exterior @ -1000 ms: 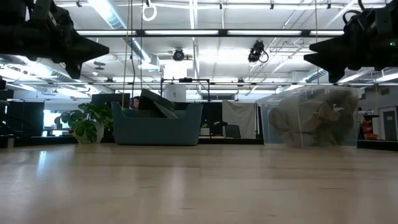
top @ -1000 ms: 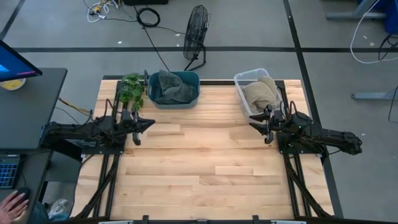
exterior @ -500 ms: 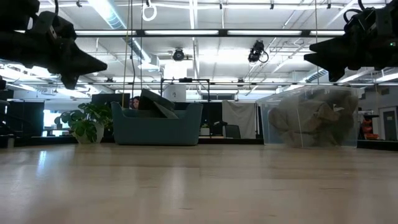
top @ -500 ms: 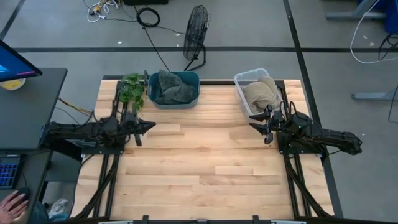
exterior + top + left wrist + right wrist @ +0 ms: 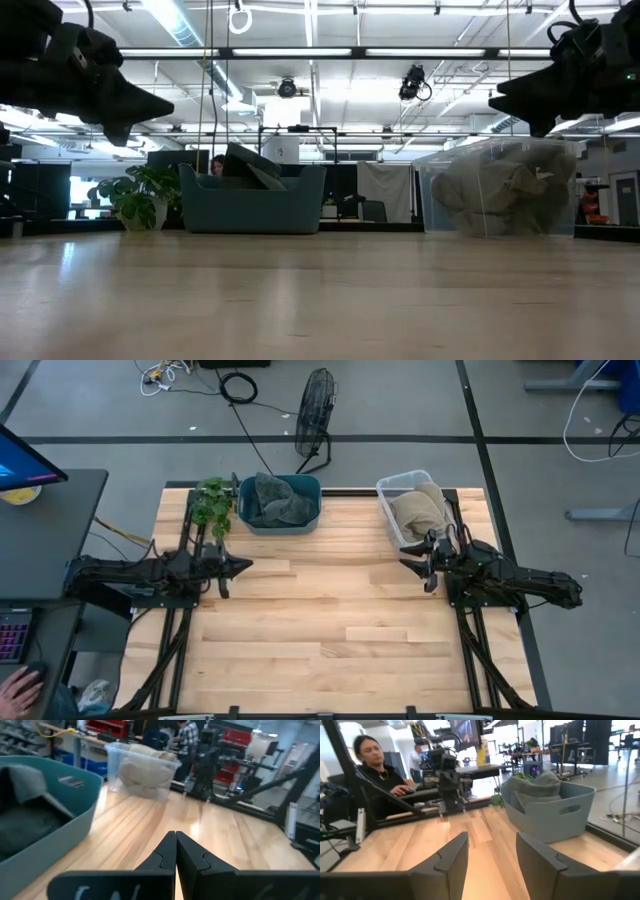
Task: Pick & Place hat
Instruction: Return to Home Position
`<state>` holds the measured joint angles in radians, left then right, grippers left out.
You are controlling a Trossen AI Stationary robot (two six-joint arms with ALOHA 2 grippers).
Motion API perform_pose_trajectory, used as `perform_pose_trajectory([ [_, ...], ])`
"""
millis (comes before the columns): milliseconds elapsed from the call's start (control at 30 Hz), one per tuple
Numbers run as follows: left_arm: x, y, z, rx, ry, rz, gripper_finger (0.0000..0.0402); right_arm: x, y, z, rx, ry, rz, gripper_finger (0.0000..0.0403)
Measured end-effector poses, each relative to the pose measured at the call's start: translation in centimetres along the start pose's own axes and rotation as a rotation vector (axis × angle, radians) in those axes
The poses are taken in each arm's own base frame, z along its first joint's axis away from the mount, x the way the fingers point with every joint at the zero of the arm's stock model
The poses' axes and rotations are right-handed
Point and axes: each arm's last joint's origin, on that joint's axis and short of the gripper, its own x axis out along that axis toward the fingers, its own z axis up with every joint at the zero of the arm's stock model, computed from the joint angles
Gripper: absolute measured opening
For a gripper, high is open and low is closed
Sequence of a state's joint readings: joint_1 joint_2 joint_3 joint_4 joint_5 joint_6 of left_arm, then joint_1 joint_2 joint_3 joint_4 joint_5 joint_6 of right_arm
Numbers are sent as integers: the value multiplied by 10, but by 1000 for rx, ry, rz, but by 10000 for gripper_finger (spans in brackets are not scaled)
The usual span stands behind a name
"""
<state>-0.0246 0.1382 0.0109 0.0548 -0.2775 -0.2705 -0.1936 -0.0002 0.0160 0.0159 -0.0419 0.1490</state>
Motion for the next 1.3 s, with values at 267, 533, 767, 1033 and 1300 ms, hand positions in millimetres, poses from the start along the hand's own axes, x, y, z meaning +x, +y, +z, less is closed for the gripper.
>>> perform_pose_trajectory([
  [267, 2, 0, -3, 15, 40, -14, 5, 0, -1, -1, 0, 4, -27, 168],
  [533, 2, 0, -4, 15, 48, -11, 5, 0, -1, 0, 0, 4, -28, 168],
  [767, 2, 0, -4, 11, 40, -13, 5, 0, -1, 0, -1, 4, -28, 168],
  [1033, 2, 0, -4, 8, 38, -14, 5, 0, -1, 0, -1, 4, -28, 168],
  [1300, 2, 0, -1, -161, 3, 13, 5, 0, -1, 0, -1, 4, -28, 168],
])
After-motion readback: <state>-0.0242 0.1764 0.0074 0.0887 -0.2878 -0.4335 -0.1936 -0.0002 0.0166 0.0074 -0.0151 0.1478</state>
